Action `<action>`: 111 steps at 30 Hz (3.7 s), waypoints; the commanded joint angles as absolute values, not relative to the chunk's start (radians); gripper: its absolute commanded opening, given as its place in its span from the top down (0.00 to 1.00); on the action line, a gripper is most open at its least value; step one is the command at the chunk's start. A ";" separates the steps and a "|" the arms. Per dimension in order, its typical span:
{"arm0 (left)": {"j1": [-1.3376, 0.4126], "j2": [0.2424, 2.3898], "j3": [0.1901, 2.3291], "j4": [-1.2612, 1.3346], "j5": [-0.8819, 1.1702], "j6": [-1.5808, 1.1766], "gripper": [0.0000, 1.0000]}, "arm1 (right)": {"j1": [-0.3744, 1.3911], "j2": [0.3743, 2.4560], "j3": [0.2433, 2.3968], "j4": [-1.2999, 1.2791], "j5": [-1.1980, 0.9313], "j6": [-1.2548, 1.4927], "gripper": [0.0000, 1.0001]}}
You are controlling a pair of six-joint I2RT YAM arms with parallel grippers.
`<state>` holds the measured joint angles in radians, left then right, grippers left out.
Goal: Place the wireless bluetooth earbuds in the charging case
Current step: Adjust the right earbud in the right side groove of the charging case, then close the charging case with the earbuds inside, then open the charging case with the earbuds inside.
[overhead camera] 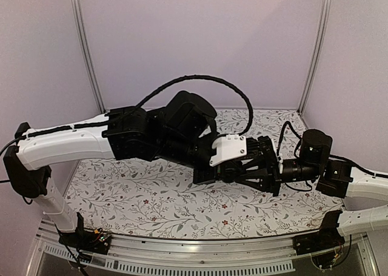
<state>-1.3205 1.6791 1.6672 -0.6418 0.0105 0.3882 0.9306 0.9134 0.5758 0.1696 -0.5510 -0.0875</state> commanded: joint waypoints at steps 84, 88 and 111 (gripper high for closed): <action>-1.279 1.497 1.417 -0.400 0.227 0.418 0.52 | 0.937 0.892 0.580 0.354 -0.552 -0.041 1.00; -1.300 1.492 1.419 -0.401 0.194 0.430 0.55 | 0.936 0.893 0.580 0.358 -0.524 -0.018 1.00; -1.395 1.477 1.411 -0.346 -0.130 0.503 0.43 | 0.934 0.903 0.564 0.413 -0.473 0.232 1.00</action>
<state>-1.3731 1.5078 1.3945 -0.3561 -0.2104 0.5220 0.9379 0.9173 0.5743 0.3851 -0.5049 0.2386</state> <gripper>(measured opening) 0.516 0.227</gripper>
